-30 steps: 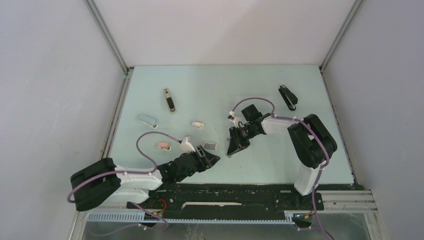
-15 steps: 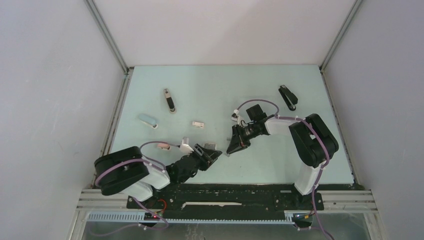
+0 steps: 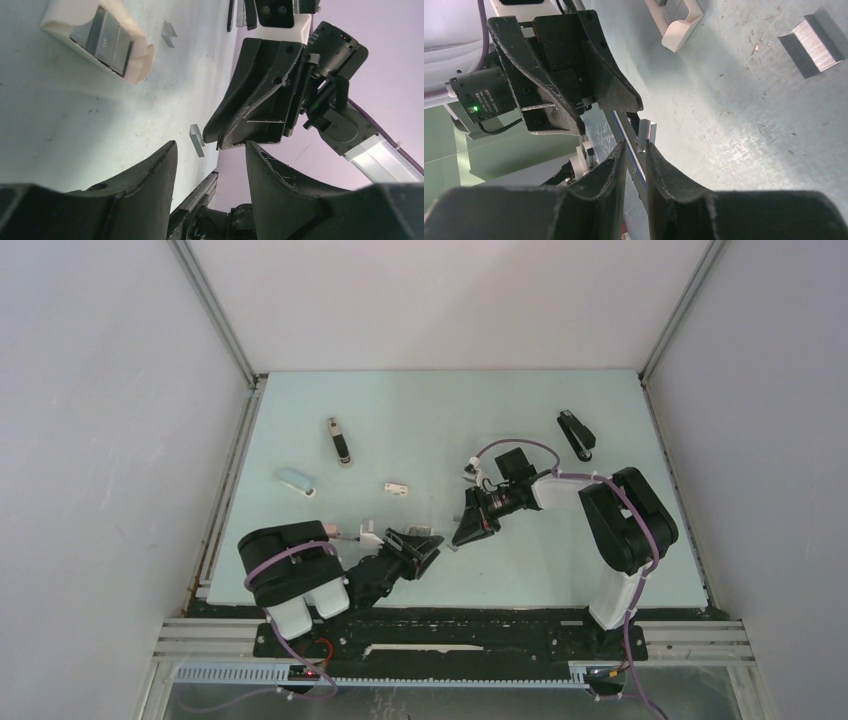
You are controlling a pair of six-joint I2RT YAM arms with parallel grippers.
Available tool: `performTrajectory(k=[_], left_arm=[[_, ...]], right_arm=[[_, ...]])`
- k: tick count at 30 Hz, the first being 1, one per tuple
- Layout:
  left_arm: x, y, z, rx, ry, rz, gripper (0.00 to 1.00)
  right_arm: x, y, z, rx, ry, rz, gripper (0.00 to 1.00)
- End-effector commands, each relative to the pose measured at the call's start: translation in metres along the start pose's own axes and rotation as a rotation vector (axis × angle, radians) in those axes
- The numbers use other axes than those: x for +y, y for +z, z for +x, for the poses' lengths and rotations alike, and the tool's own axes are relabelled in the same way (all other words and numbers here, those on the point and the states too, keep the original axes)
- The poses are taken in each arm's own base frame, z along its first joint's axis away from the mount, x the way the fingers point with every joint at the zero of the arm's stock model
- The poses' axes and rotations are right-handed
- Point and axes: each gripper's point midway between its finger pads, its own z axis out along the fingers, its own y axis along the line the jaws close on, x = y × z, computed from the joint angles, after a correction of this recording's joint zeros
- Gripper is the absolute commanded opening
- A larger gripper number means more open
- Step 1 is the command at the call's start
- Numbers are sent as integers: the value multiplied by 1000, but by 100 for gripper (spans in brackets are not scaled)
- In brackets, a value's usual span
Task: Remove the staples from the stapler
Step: Place the staple at the center of the board.
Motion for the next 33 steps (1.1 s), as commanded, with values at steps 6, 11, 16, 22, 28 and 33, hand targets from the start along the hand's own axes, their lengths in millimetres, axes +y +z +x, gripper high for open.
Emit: performTrajectory(k=[6, 11, 16, 22, 28, 33], left_arm=[[-10, 4, 0, -16, -64, 42, 57], [-10, 7, 1, -14, -75, 40, 56], [-14, 13, 7, 1, -83, 52, 53], [-16, 15, 7, 0, -94, 56, 48], [-13, 17, 7, -2, -106, 48, 43], [-15, 17, 9, 5, -108, 53, 37]], right_arm=[[24, -3, 1, 8, -40, -75, 28], [28, -2, 2, 12, -39, -98, 28], [32, 0, 4, 23, -46, -109, 28], [35, 0, 6, 31, -53, -120, 27], [38, 0, 6, 35, -56, -130, 27], [37, 0, 6, 34, -55, -130, 27]])
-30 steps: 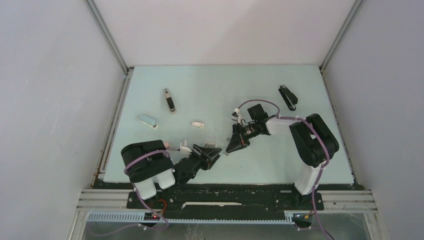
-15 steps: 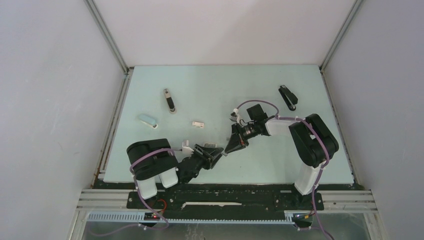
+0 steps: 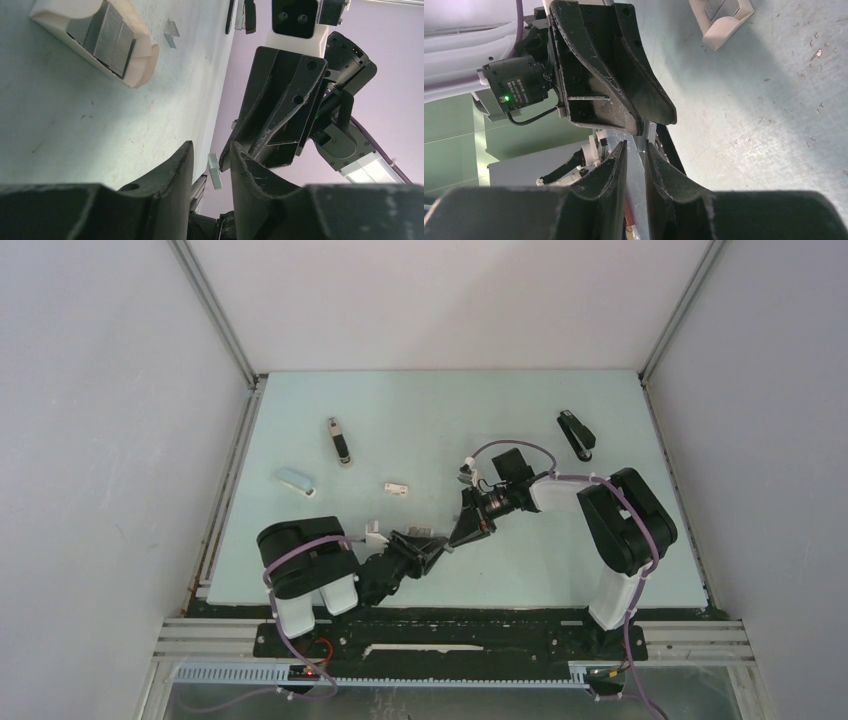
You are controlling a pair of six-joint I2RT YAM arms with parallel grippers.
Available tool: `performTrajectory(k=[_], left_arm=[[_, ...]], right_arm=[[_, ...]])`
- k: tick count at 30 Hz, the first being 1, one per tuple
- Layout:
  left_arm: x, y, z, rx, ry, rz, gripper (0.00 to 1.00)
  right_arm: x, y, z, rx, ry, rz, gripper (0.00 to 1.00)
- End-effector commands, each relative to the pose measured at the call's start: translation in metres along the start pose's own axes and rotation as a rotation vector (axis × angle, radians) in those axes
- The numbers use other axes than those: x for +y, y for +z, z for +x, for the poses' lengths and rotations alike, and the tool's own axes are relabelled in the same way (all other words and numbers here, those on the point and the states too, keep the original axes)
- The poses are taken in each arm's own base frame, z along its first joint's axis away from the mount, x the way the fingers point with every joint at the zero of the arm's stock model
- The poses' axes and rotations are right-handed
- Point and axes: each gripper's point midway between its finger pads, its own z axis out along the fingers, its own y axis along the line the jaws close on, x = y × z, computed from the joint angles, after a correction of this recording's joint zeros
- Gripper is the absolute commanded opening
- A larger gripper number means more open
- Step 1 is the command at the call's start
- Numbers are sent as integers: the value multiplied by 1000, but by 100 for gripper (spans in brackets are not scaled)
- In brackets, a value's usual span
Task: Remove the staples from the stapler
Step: Place the staple at the center of the board.
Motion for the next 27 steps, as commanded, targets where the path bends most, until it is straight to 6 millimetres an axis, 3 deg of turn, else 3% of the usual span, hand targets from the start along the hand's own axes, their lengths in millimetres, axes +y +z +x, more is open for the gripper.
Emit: performTrajectory(k=[1, 9, 16, 27], left_arm=[[-14, 4, 5, 7, -24, 48, 35], [-16, 8, 13, 37, -27, 52, 26], [-16, 7, 11, 32, -17, 53, 10], [-6, -4, -3, -13, 30, 30, 6]], right_arm=[[16, -3, -1, -6, -43, -32, 27], [14, -4, -3, -13, -42, -28, 27], [14, -5, -3, -15, -45, -28, 27], [31, -17, -2, -7, -158, -122, 39]])
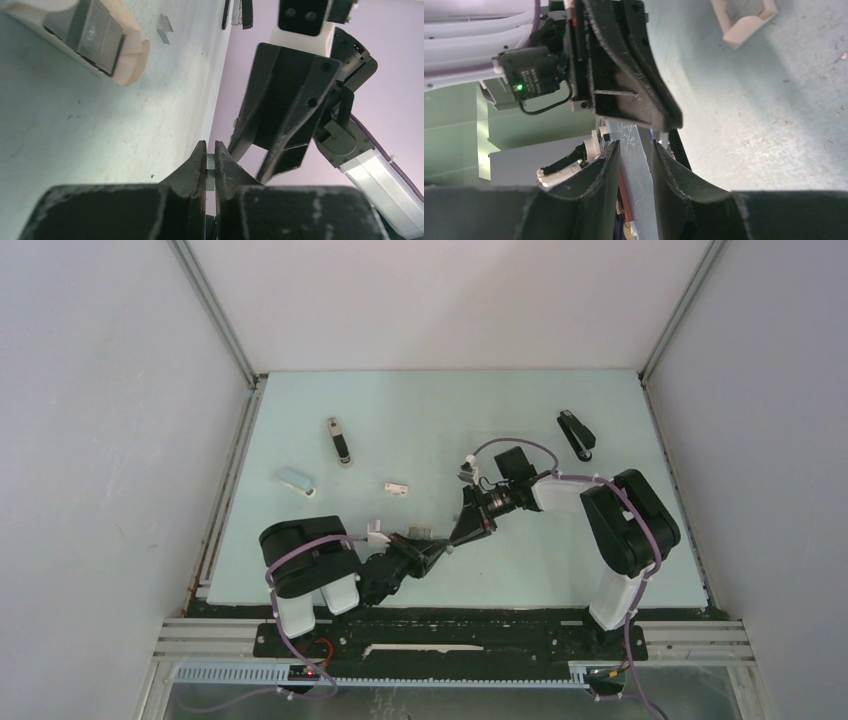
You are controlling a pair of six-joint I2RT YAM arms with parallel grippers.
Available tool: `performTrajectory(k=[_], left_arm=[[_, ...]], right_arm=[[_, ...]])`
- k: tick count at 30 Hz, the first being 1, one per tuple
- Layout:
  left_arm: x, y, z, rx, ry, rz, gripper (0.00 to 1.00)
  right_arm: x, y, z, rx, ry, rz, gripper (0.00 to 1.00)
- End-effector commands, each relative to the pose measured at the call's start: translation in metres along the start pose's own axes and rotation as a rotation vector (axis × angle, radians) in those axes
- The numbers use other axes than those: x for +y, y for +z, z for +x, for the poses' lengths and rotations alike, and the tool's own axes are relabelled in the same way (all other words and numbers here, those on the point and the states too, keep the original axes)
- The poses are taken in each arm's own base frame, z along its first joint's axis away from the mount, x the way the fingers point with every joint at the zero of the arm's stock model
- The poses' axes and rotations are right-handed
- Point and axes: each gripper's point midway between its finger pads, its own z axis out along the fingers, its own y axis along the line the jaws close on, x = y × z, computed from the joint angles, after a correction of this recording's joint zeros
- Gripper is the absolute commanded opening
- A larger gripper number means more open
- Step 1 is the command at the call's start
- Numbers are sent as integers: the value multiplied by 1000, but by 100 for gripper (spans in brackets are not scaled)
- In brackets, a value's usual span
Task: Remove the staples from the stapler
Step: Place the staple at the center of the board.
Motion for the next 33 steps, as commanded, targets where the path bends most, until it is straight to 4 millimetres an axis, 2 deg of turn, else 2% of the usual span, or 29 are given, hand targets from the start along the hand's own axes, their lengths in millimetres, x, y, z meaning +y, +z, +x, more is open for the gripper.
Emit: performTrajectory(k=[1, 5, 8, 14, 19, 23, 30, 33], left_arm=[[-1, -8, -10, -36, 41, 14, 6], [0, -10, -10, -34, 65, 14, 5], [0, -9, -7, -5, 95, 14, 5], [5, -14, 11, 117, 192, 8, 6], [23, -15, 31, 222, 269, -57, 6], [33, -17, 31, 232, 394, -134, 6], [17, -18, 30, 238, 671, -240, 8], [26, -19, 33, 280, 728, -270, 9]], right_arm=[[29, -14, -1, -1, -168, -113, 39], [41, -23, 2, 7, -228, -178, 40], [47, -32, -1, -20, -289, -157, 40], [55, -55, -10, -86, -333, -133, 40], [57, -64, -14, -113, -335, -132, 39], [59, -66, -14, -121, -350, -128, 39], [64, -70, -15, -134, -372, -128, 39], [66, -73, -16, -145, -382, -125, 39]])
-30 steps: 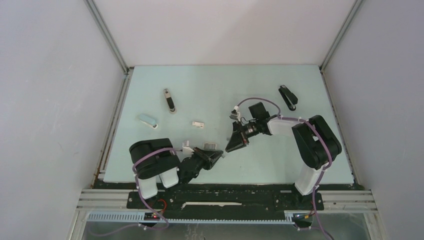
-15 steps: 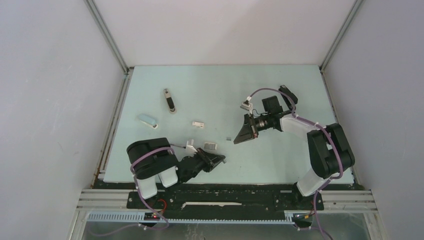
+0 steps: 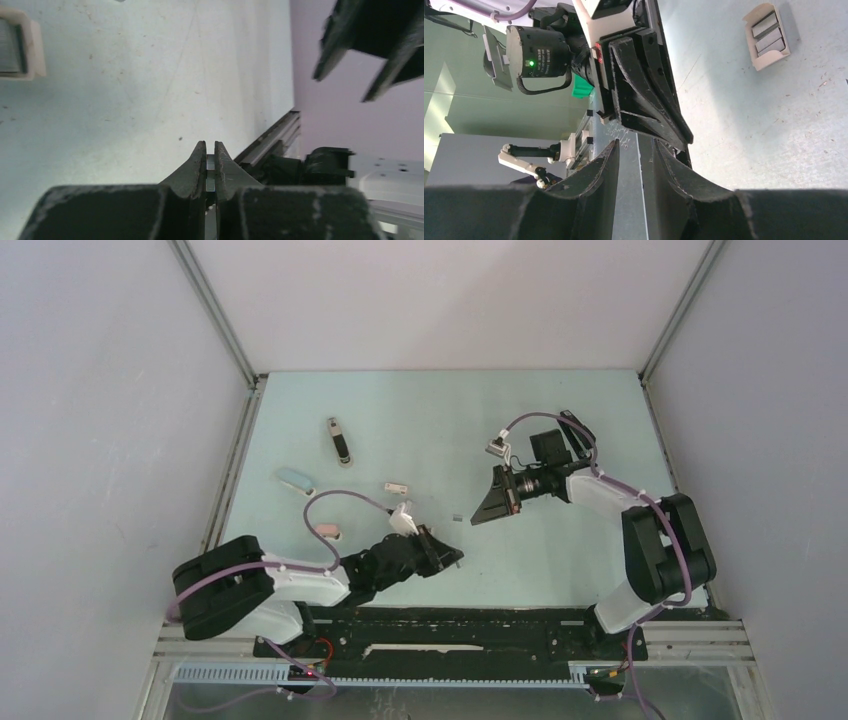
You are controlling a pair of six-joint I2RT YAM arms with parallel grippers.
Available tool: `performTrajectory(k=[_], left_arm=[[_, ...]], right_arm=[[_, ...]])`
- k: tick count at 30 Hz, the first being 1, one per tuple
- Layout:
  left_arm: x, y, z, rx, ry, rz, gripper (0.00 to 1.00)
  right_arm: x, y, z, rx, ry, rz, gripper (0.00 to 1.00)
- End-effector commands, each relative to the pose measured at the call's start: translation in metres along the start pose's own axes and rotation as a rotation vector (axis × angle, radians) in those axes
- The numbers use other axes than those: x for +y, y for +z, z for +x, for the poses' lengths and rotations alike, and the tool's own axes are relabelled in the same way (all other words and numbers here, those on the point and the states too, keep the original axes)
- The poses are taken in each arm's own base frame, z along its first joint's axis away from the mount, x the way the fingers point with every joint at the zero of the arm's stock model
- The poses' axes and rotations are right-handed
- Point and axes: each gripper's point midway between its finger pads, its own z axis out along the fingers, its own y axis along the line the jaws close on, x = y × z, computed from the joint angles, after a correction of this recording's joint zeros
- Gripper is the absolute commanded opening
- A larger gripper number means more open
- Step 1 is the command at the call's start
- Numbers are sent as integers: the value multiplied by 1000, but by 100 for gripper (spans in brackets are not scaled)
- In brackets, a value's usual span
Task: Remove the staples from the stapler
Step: Place the staple at the center of the board.
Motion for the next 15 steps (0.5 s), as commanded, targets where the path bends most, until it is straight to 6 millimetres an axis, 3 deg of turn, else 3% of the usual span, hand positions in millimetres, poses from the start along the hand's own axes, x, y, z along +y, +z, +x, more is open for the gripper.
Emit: performTrajectory(k=[1, 6, 15], left_arm=[[39, -1, 15, 93, 188, -162, 9], [58, -3, 30, 151, 186, -184, 9], [77, -7, 25, 124, 191, -244, 10]], right_arm=[[17, -7, -12, -24, -93, -17, 39], [17, -9, -13, -30, -93, -14, 39], [14, -9, -12, -27, -85, -15, 39]])
